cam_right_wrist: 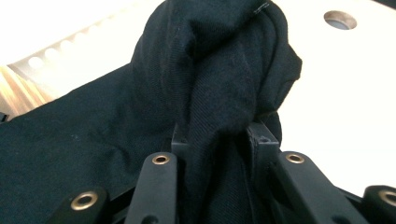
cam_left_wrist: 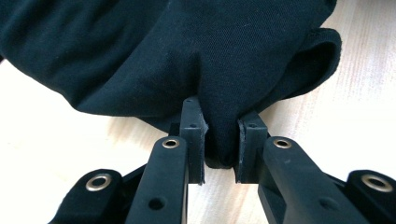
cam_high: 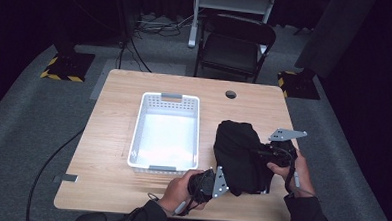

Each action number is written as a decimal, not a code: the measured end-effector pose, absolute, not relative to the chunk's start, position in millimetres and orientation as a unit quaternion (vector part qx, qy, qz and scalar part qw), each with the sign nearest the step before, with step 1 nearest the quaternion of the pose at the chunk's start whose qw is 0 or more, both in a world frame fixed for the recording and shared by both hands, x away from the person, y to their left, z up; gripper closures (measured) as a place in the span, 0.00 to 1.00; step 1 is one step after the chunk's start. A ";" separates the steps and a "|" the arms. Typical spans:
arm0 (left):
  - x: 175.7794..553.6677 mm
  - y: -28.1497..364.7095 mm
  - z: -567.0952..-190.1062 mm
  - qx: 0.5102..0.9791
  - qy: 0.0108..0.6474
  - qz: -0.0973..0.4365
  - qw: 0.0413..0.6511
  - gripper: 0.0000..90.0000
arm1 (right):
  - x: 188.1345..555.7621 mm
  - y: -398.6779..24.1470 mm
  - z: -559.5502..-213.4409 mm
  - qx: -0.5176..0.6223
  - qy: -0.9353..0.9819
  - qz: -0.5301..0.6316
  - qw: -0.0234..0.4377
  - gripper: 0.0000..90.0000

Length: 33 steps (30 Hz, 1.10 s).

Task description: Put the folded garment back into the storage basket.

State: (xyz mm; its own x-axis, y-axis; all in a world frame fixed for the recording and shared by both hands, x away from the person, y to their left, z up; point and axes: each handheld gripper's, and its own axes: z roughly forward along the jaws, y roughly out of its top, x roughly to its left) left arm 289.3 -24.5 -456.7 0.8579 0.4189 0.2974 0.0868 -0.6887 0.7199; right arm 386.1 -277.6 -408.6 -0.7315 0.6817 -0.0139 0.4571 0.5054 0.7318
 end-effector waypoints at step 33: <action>300.4 18.1 -424.2 0.867 0.176 0.267 0.383 0.86 | 402.1 -240.1 -367.6 0.305 0.854 0.386 0.169 0.78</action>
